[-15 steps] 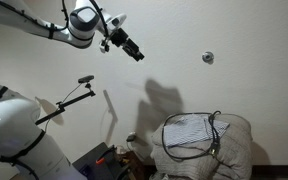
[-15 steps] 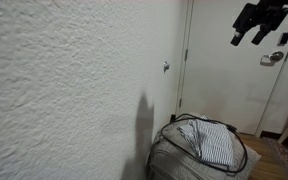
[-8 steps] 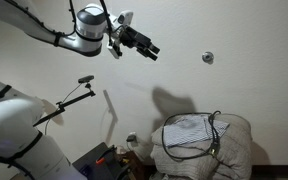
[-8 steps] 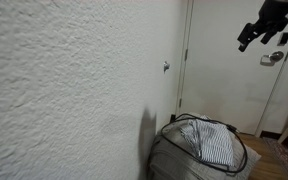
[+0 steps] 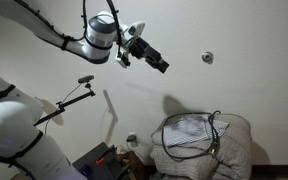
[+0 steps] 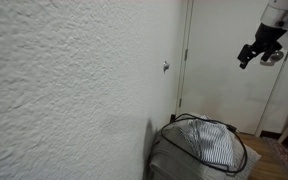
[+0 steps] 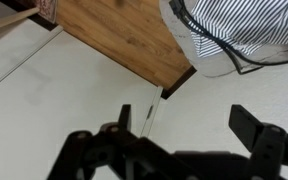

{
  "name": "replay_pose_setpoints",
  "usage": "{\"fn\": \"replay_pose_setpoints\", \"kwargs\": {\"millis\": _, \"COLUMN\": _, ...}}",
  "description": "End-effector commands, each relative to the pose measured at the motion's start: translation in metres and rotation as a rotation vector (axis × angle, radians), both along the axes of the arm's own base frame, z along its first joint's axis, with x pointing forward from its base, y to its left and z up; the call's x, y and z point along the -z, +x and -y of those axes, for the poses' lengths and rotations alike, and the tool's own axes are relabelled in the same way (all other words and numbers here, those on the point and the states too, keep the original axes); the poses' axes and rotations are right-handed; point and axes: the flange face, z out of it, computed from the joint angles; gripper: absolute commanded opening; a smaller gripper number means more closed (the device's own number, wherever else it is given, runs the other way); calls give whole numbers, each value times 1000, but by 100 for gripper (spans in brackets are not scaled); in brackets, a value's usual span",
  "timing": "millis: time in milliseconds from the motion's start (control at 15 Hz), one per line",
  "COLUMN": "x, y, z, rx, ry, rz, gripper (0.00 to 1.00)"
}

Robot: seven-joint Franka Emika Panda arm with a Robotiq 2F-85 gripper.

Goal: Untangle the wire

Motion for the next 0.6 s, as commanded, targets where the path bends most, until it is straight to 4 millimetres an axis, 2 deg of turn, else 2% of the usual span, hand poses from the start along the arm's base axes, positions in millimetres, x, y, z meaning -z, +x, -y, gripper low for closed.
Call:
{"fn": "replay_pose_setpoints", "kwargs": {"millis": 0, "x": 32, "y": 6, "z": -2, "rx": 43, "ry": 57, "rz": -95, "gripper": 100}}
{"fn": "replay_pose_setpoints", "kwargs": {"millis": 67, "x": 35, "y": 8, "z": -4, "rx": 47, "ry": 90, "rz": -114, "gripper": 100}}
{"fn": "replay_pose_setpoints", "kwargs": {"millis": 133, "x": 32, "y": 2, "z": -3, "rx": 38, "ry": 63, "rz": -73, "gripper": 100}}
{"fn": "replay_pose_setpoints", "kwargs": {"millis": 267, "x": 41, "y": 5, "z": -5, "rx": 44, "ry": 89, "rz": -95, "gripper": 100}}
{"fn": "replay_pose_setpoints", "kwargs": {"millis": 533, "x": 41, "y": 6, "z": -5, "rx": 47, "ry": 92, "rz": -95, "gripper": 100}}
